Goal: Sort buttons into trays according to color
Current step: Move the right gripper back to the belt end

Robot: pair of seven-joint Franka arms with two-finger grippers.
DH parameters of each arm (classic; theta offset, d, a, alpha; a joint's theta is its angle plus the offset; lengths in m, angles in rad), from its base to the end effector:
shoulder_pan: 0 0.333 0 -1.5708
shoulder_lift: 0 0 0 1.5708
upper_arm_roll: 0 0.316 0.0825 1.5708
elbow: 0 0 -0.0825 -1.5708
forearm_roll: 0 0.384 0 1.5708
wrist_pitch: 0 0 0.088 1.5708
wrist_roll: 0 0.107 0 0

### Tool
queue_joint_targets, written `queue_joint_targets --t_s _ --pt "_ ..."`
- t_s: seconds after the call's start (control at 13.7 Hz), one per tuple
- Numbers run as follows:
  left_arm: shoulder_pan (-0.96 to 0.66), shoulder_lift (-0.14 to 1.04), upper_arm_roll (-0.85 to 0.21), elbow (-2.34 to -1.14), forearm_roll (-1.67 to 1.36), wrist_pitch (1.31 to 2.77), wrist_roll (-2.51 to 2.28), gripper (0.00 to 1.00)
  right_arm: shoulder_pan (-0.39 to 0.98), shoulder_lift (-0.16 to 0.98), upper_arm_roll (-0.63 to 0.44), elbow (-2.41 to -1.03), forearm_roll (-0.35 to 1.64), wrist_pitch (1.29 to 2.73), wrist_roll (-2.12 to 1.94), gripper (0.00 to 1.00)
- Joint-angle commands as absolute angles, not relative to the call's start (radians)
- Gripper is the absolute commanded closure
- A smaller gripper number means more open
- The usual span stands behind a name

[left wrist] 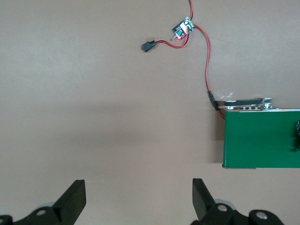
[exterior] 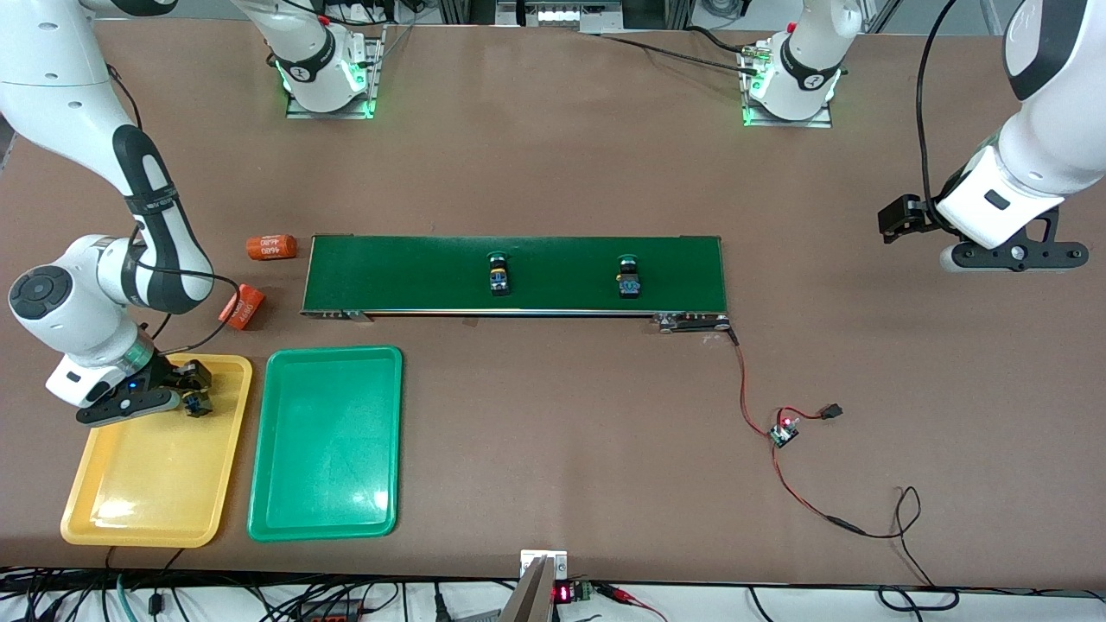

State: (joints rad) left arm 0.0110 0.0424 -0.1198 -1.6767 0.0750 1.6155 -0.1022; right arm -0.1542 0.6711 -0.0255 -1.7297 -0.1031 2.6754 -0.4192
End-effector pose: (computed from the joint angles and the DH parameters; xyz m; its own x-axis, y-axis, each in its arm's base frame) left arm 0.5619 -0.0524 0.5550 0.9954 -0.0101 -0.0956 -0.0177 -0.9967 -0.0792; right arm 0.6845 -0.1190 0.2223 0.9176 0.3383 0.2088 0.3023 -0.9348 0.1864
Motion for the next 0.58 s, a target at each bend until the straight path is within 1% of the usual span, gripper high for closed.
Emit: queue_joint_targets --t_s 0.0,0.15,0.22,0.29,0.37,0.51 --pt "0.023 -0.008 -0.112 -1.683 0.035 1.612 -0.005 0.0 -0.124 0.55 -0.017 -1.828 -0.097 2.607 -0.31 0.0" --pt "0.014 -0.009 -0.075 -1.68 0.031 1.615 0.032 0.0 -0.051 0.427 -0.017 -1.871 -0.097 2.391 -0.131 0.0" --pt "0.015 -0.008 -0.075 -1.684 0.029 1.617 0.025 0.0 -0.014 0.375 -0.015 -1.871 -0.097 2.285 -0.058 0.0" --pt "0.015 -0.006 -0.074 -1.684 0.029 1.632 0.034 0.0 0.018 0.333 -0.014 -1.874 -0.097 2.21 -0.019 0.0" --pt "0.014 -0.005 -0.071 -1.684 0.029 1.634 0.035 0.0 0.038 0.29 -0.011 -1.897 -0.068 2.159 -0.006 0.0" --pt "0.014 0.003 -0.083 -1.672 0.029 1.629 0.034 0.0 0.074 0.209 -0.011 -1.974 0.07 2.138 -0.008 0.0"
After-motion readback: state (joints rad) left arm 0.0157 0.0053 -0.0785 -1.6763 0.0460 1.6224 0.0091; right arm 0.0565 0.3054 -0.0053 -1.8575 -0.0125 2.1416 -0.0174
